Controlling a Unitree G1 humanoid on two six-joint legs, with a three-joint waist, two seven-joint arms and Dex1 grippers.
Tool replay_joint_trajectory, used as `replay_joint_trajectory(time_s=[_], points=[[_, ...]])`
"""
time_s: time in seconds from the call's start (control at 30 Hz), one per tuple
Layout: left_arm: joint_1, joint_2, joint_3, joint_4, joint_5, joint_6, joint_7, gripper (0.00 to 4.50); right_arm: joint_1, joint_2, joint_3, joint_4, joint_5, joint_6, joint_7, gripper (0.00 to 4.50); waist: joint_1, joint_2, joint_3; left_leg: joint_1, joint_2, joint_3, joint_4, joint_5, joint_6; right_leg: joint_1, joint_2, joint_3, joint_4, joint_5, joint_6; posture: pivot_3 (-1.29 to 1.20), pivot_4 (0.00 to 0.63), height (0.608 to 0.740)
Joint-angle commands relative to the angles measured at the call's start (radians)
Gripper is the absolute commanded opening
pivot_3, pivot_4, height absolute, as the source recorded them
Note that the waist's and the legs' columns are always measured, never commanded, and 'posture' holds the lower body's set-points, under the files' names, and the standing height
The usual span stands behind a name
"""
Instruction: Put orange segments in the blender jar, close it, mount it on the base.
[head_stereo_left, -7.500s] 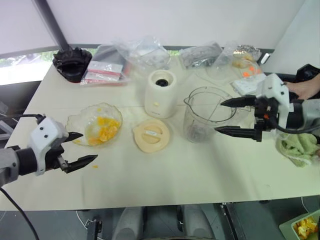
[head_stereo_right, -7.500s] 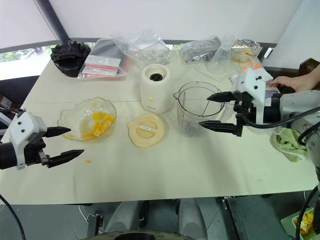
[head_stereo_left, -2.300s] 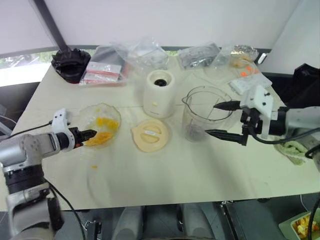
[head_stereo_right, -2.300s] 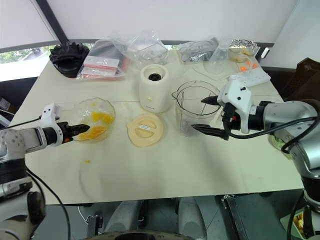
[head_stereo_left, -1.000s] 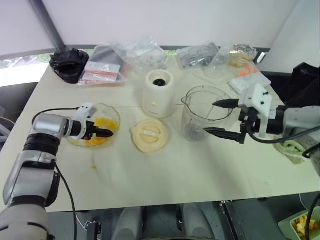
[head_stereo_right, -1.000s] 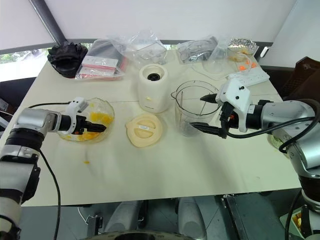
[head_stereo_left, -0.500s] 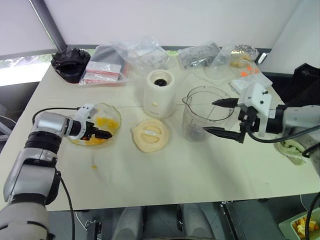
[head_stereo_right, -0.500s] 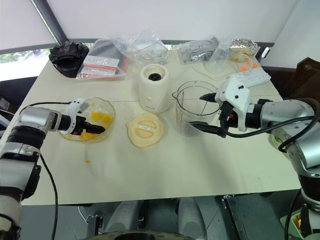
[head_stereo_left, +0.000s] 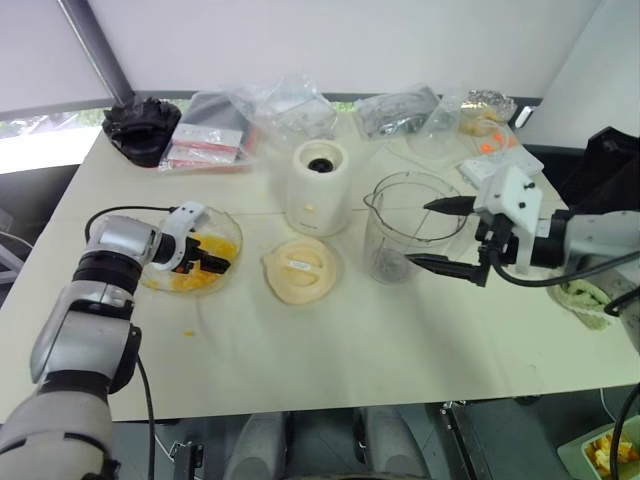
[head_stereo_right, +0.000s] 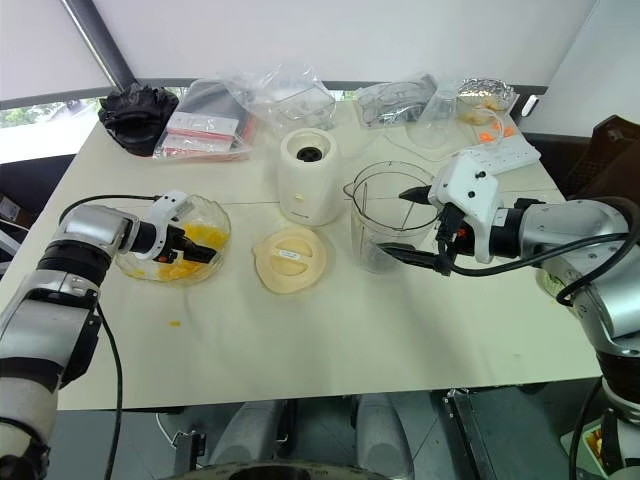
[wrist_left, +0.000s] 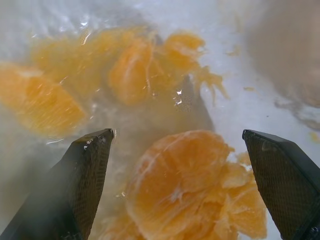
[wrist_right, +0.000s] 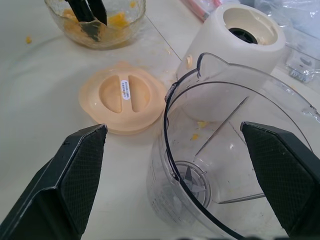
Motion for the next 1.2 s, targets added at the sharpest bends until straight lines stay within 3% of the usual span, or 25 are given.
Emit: replay_joint_trajectory(time_s=[0.03, 0.67, 0.77, 0.9, 1.17, 1.2], points=[[0.023, 0.005, -0.021, -0.024, 0.014, 0.032, -0.032, 4.33, -0.017, 0.0, -0.027, -0.027, 0.004, -0.004, -0.01, 4.5, 0.0, 0.0, 0.0, 0.0, 0.0, 0.0, 0.0, 0.0, 0.0, 0.0, 0.0, 0.0, 0.0, 0.0, 0.0, 0.0, 0.15, 0.74], [0.103, 0.024, -0.025, -0.114, 0.022, 0.087, -0.007, 4.33, -0.032, 0.017, -0.007, -0.008, -0.018, -0.033, -0.018, 4.5, -0.001, 0.001, -0.001, 0.001, 0.0, -0.001, 0.001, 0.0, 0.0, 0.0, 0.0, 0.0, 0.002, 0.0, 0.0, 0.0, 0.15, 0.74], [0.104, 0.016, -0.018, -0.103, 0.019, 0.079, 0.01, 3.49, -0.033, 0.017, -0.006, -0.006, -0.021, -0.035, -0.018, 4.5, -0.001, 0.001, -0.001, 0.001, 0.0, -0.001, 0.002, 0.0, 0.0, 0.0, 0.0, 0.001, 0.004, 0.0, 0.0, 0.0, 0.15, 0.74], [0.105, 0.004, -0.008, -0.086, 0.017, 0.07, 0.034, 1.53, -0.035, 0.018, -0.006, -0.005, -0.025, -0.036, -0.016, 4.5, -0.001, 0.001, -0.001, 0.001, 0.0, -0.001, 0.004, 0.0, 0.0, 0.0, 0.0, 0.0, 0.006, 0.0, 0.0, 0.0, 0.15, 0.74], [0.119, 0.006, 0.02, -0.102, 0.008, 0.092, 0.053, 1.53, -0.039, 0.029, 0.002, -0.002, -0.035, -0.039, -0.018, 4.5, -0.002, 0.001, -0.001, 0.001, 0.0, -0.001, 0.005, 0.0, 0.0, 0.0, 0.0, 0.001, 0.006, 0.0, 0.0, 0.0, 0.15, 0.74], [0.119, 0.006, 0.026, -0.103, 0.007, 0.094, 0.056, 1.26, -0.039, 0.032, 0.003, -0.001, -0.038, -0.04, -0.02, 4.5, -0.002, 0.001, -0.001, 0.001, 0.0, -0.002, 0.005, 0.0, 0.0, 0.0, 0.0, 0.001, 0.006, 0.0, 0.0, 0.0, 0.15, 0.74]])
